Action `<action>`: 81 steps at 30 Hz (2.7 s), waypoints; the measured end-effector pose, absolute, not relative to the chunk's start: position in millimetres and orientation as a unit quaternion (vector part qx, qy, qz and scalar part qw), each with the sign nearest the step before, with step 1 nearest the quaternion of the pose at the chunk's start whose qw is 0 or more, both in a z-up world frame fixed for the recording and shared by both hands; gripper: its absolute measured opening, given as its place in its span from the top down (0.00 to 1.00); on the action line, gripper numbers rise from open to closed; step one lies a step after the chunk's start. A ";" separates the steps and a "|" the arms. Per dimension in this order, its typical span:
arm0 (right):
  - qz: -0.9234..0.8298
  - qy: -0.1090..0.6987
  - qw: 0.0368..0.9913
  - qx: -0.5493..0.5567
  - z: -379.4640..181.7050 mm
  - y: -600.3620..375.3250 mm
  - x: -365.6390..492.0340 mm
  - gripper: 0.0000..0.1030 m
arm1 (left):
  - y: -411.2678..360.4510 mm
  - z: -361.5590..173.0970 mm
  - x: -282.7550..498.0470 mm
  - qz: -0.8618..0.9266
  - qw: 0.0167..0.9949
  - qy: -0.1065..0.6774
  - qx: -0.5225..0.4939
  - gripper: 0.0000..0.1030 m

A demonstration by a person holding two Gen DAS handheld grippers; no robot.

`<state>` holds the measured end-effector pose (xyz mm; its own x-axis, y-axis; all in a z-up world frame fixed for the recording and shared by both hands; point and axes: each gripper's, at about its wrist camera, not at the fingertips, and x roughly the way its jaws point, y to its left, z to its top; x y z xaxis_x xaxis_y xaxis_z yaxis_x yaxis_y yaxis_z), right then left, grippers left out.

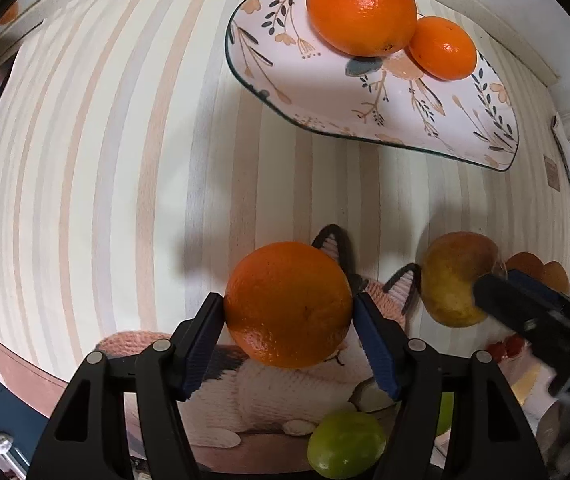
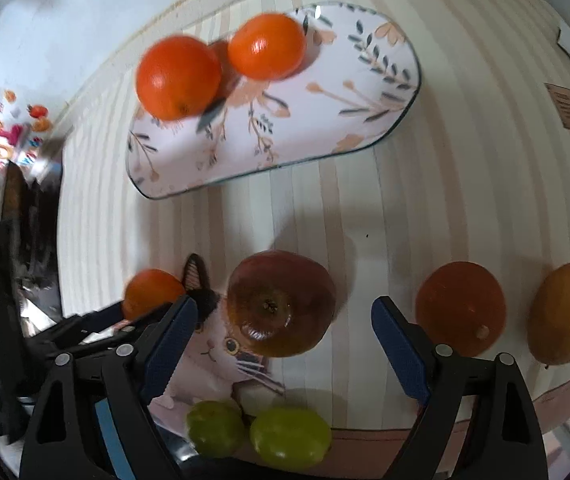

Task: Organize fruits
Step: 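Grasp another orange with the left tool while the right tool grasps the red apple, then place the orange and red apple on the plate and open both tools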

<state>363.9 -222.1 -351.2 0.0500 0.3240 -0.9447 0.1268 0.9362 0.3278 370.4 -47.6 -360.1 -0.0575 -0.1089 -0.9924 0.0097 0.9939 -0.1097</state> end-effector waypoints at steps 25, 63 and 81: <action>0.071 0.682 0.713 0.145 -366.3 -204.0 365.9 0.34 | -57.2 -354.0 381.9 -0.045 0.694 0.718 -0.029 0.39; -0.016 0.656 0.732 0.184 -351.0 -290.6 557.7 0.33 | -50.8 -353.2 498.2 -0.032 0.706 0.707 -0.030 0.38; -0.017 0.646 0.731 0.219 -350.5 -298.1 544.9 0.23 | -61.6 -345.2 504.9 -0.037 0.706 0.706 -0.027 0.23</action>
<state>544.9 -298.1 -350.5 0.1648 0.2582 -0.9519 0.3070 0.9038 0.2983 504.9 -61.6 -345.2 -0.0003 -0.0899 -0.9960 0.0136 0.9959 -0.0899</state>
